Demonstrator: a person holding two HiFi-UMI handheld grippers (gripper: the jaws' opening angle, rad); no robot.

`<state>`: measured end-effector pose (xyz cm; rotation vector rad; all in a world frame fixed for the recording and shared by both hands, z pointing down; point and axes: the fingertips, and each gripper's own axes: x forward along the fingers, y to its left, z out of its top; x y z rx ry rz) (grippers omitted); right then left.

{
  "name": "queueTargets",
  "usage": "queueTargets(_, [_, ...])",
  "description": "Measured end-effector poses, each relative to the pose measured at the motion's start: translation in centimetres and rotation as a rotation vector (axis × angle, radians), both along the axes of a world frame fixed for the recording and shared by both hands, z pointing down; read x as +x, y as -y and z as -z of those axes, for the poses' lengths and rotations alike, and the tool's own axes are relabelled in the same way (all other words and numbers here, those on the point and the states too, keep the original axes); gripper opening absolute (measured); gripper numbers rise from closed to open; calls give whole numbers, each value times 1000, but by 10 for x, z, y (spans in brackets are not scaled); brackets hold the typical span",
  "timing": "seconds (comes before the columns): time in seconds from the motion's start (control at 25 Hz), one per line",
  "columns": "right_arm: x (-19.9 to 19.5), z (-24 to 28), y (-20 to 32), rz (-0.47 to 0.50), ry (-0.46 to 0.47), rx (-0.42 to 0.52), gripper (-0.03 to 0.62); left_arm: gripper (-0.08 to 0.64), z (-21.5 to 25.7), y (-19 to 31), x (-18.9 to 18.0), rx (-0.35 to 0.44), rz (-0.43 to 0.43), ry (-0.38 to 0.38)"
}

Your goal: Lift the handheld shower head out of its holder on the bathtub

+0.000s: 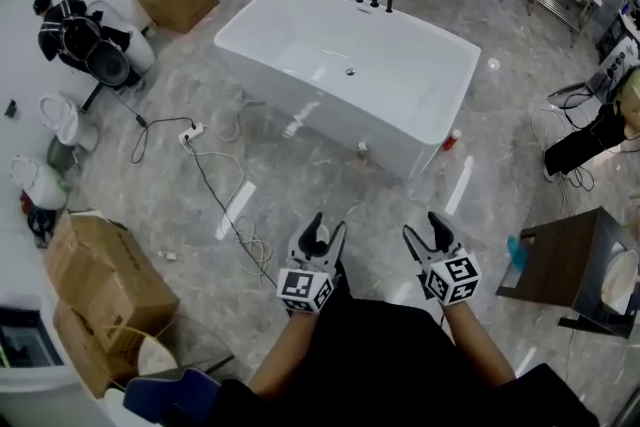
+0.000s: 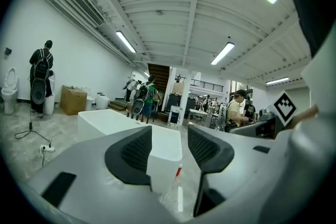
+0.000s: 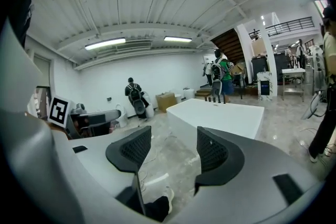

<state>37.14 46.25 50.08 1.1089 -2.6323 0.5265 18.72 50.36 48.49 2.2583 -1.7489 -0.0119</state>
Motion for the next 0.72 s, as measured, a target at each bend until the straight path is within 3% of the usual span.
queueTargets(0.36, [-103,3,142,-44,-38,4,241,195,-11,110,-128,-15,6,-25])
queueTargets(0.72, [-184,8,217,-95,-83,-34,241,206,10,198,-219,5,-42,-61])
